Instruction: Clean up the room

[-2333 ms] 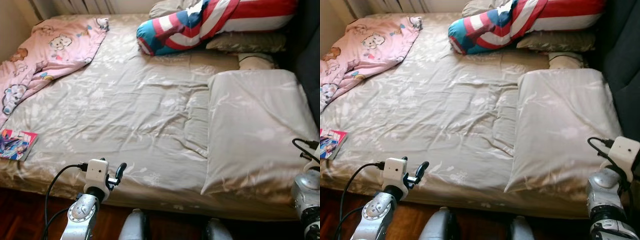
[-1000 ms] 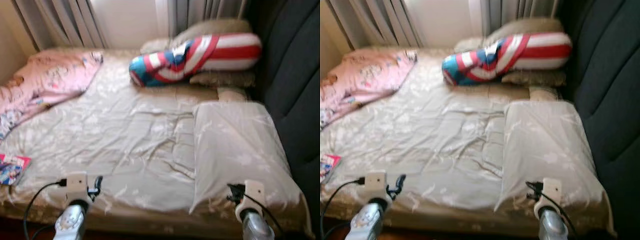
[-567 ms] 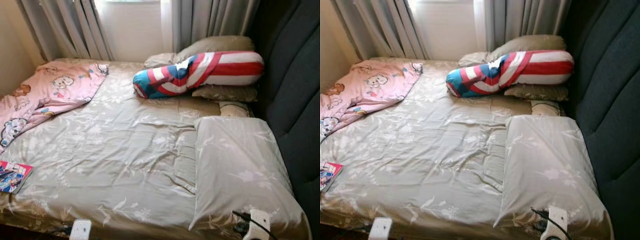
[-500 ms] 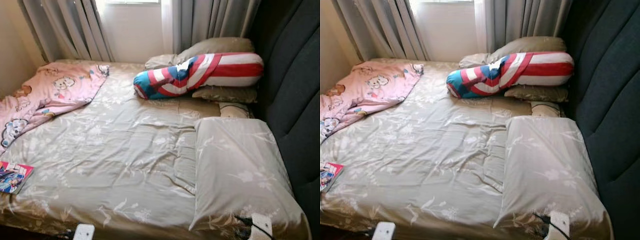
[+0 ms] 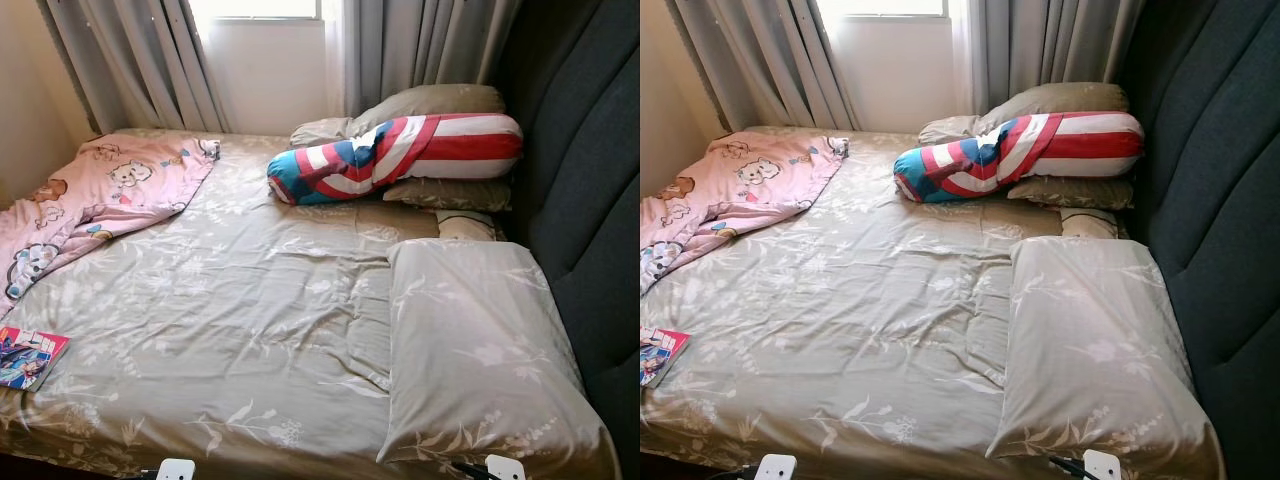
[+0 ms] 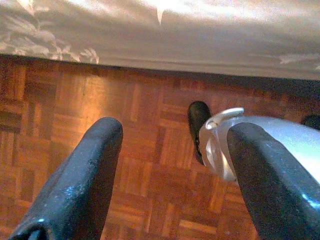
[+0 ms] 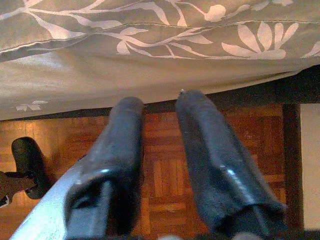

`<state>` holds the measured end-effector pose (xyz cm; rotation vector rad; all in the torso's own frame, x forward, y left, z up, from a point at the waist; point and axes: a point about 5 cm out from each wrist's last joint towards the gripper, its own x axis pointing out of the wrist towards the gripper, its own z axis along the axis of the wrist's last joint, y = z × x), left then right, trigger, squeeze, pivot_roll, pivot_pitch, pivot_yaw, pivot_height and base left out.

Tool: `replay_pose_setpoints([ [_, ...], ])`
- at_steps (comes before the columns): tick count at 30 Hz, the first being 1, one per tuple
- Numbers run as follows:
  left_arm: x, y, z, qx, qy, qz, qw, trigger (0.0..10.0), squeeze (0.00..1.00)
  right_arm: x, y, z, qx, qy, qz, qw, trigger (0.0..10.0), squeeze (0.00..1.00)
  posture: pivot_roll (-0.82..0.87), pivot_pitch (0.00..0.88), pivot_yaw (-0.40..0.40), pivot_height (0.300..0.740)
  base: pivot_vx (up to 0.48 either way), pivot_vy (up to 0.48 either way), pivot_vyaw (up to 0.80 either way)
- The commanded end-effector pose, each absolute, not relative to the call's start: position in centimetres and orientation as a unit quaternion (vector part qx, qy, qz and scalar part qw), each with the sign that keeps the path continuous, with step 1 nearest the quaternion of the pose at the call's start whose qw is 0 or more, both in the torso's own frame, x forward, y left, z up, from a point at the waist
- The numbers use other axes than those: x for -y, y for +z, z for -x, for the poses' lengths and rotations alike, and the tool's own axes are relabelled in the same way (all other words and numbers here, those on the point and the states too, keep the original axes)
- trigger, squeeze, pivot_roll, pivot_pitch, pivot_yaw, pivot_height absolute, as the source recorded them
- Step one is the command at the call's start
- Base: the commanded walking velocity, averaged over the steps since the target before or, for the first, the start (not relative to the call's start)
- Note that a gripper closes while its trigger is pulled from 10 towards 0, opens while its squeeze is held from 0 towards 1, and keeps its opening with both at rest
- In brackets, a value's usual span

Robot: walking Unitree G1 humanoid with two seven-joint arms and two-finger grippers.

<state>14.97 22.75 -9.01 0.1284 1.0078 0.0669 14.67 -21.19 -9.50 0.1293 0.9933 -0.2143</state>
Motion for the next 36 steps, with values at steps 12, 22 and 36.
replay_pose_setpoints([
  [12, -22.8, -9.7, -13.3, -0.507, 0.048, -0.05, 0.859, 10.0, 0.0, 20.5, -9.2, -15.9, -0.467, -0.076, -0.049, 0.879, 10.0, 1.0, -0.05, 0.0, 0.004, 0.74, 0.0, 0.0, 0.0],
  [22, -22.7, -9.2, -14.6, -0.483, 0.05, -0.036, 0.874, 10.0, 0.0, 19.2, -9.1, -16.6, -0.471, -0.048, -0.051, 0.88, 10.0, 0.0, -0.04, 0.028, -0.001, 0.74, 0.0, 0.0, 0.0],
  [36, -23.1, -9.5, -13.6, -0.504, 0.054, -0.032, 0.861, 10.0, 0.0, 18.7, -9.2, -16.6, -0.477, -0.034, -0.046, 0.877, 10.0, 0.0, -0.03, 0.069, -0.008, 0.74, 0.0, 0.065, 0.0],
])
